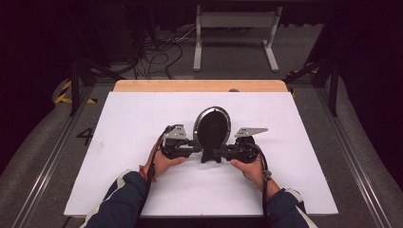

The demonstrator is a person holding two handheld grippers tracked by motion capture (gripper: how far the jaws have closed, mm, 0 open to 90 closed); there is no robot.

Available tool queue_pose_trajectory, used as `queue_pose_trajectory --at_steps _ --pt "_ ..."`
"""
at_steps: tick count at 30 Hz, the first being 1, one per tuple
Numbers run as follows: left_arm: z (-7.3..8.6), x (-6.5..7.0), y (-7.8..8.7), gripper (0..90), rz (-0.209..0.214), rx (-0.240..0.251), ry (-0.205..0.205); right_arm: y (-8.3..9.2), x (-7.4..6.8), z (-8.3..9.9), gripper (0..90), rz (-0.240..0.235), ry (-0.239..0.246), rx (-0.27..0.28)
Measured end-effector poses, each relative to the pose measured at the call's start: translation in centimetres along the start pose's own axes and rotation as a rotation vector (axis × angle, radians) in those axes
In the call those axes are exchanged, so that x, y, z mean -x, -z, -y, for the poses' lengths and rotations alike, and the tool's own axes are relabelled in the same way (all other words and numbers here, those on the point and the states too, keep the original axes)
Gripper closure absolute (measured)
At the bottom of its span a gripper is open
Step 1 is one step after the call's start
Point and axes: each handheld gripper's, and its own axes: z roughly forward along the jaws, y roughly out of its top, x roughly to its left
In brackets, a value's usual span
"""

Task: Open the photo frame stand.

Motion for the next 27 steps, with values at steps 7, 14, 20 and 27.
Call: queue_pose_trajectory --at_steps 7,14,20,27 --pt "0.14 0.16 0.02 73.0 -0.035 0.001 -0.022 0.22 -0.42 -0.16 72.0 -0.008 0.034 -0.030" --pt "0.16 0.33 0.08 76.3 -0.042 0.004 -0.039 0.19 -0.59 -0.09 74.0 -0.016 0.049 -0.062" --pt "0.24 0.28 0.04 77.1 -0.047 0.009 -0.039 0.36 -0.53 -0.13 73.7 -0.025 0.048 -0.063" --pt "0.32 0.09 0.03 77.6 -0.086 0.007 -0.049 0.75 -0.68 -0.19 73.0 -0.048 0.047 -0.056"
